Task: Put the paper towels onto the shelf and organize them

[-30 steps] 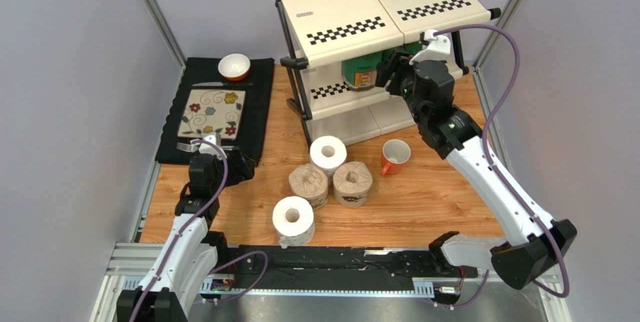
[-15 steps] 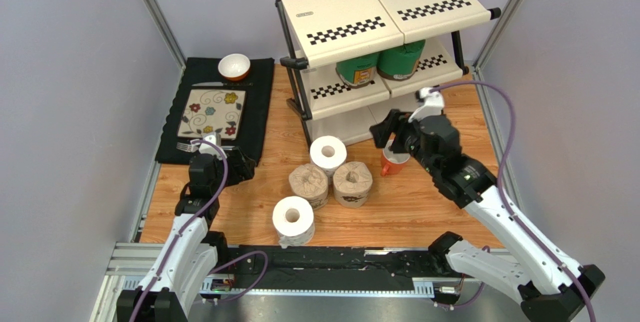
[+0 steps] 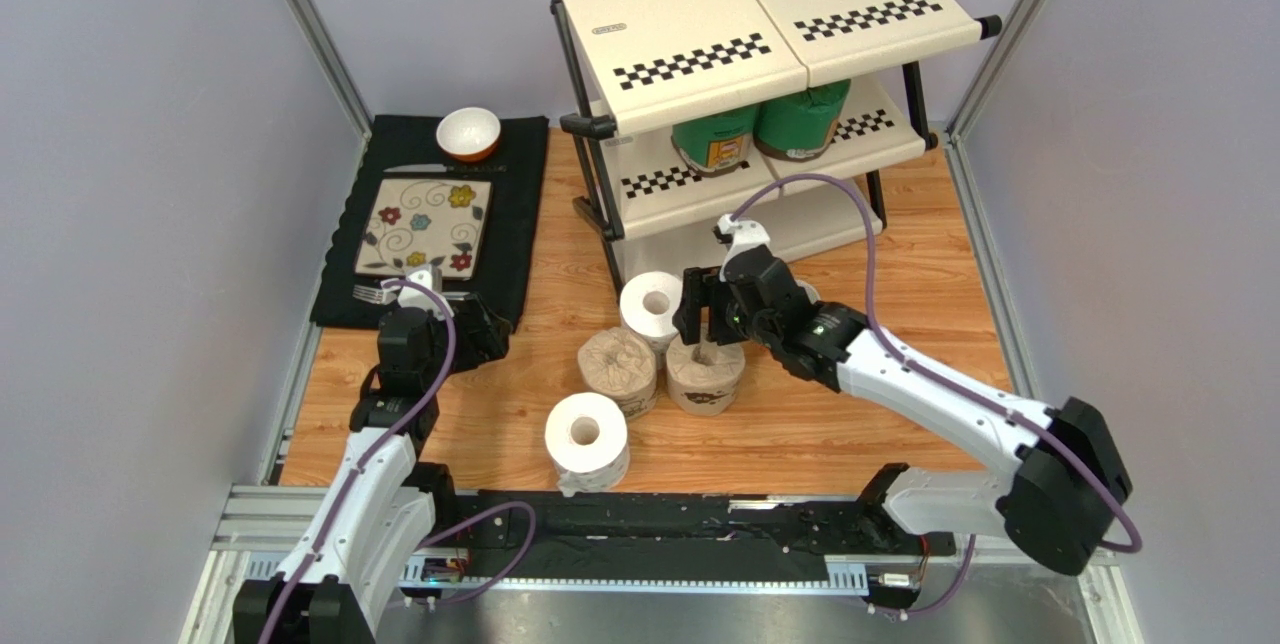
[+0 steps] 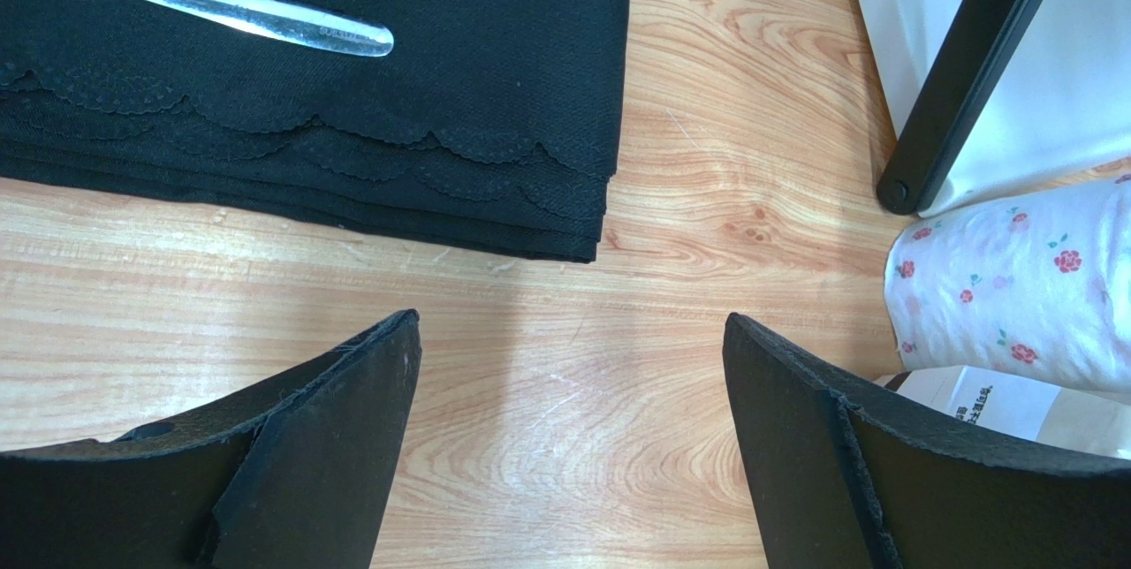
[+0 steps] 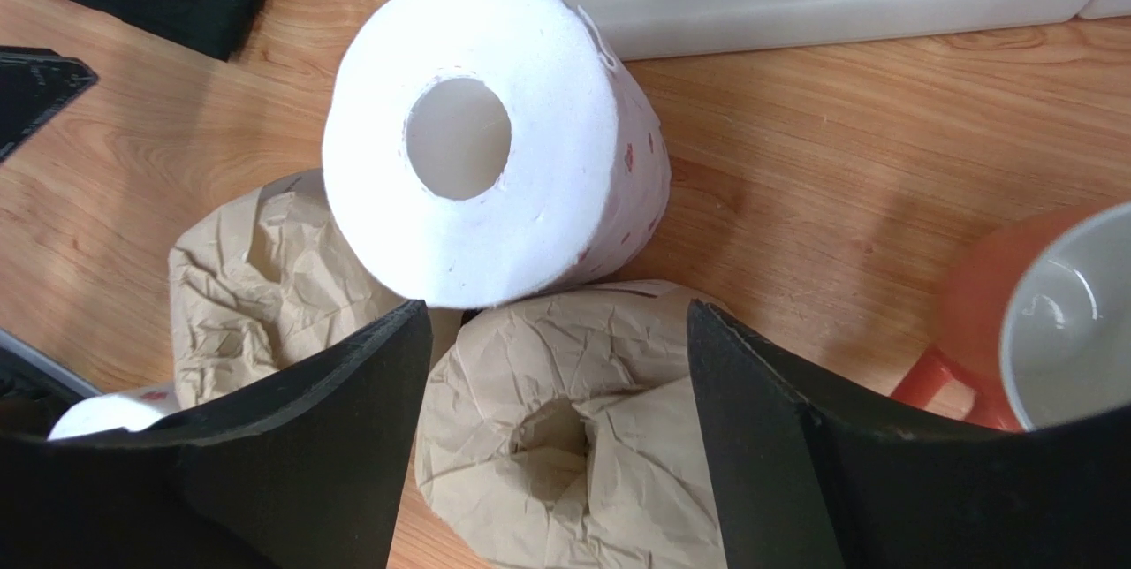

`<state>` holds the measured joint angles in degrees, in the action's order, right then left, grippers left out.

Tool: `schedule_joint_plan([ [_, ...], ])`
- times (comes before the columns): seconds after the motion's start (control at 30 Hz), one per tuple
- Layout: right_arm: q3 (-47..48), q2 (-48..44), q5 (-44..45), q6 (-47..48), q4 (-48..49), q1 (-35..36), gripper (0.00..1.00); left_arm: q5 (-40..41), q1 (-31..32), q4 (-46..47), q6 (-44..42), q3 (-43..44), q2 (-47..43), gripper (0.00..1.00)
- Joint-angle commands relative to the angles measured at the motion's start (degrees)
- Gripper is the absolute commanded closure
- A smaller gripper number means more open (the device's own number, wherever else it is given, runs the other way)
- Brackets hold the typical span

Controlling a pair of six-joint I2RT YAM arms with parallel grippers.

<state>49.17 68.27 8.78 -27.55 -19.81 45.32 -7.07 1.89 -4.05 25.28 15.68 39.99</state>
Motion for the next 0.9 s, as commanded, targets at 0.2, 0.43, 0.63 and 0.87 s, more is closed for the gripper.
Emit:
schedule_joint_plan([
  [0.2,5.15,8.28,5.72,0.83,9.08,0.21,0.24,-0.93,-0.22,1.42,0.30,1.02,-0.17,0.07],
  [0.43,6.82,12.50,8.45,0.48,9.88,0.21,0.24,-1.10,-0.22,1.86,0.30,0.93,0.27,0.07],
  [0.63,8.75,17.06,8.71,0.39,9.79,0.29,0.24,-1.28,-0.22,1.95,0.39,0.84,0.35,0.07],
  [0.87,9.19,19.79,8.80,-0.40,9.88,0.29,0.28,-1.28,-0.22,2.12,0.39,0.58,0.27,0.07],
])
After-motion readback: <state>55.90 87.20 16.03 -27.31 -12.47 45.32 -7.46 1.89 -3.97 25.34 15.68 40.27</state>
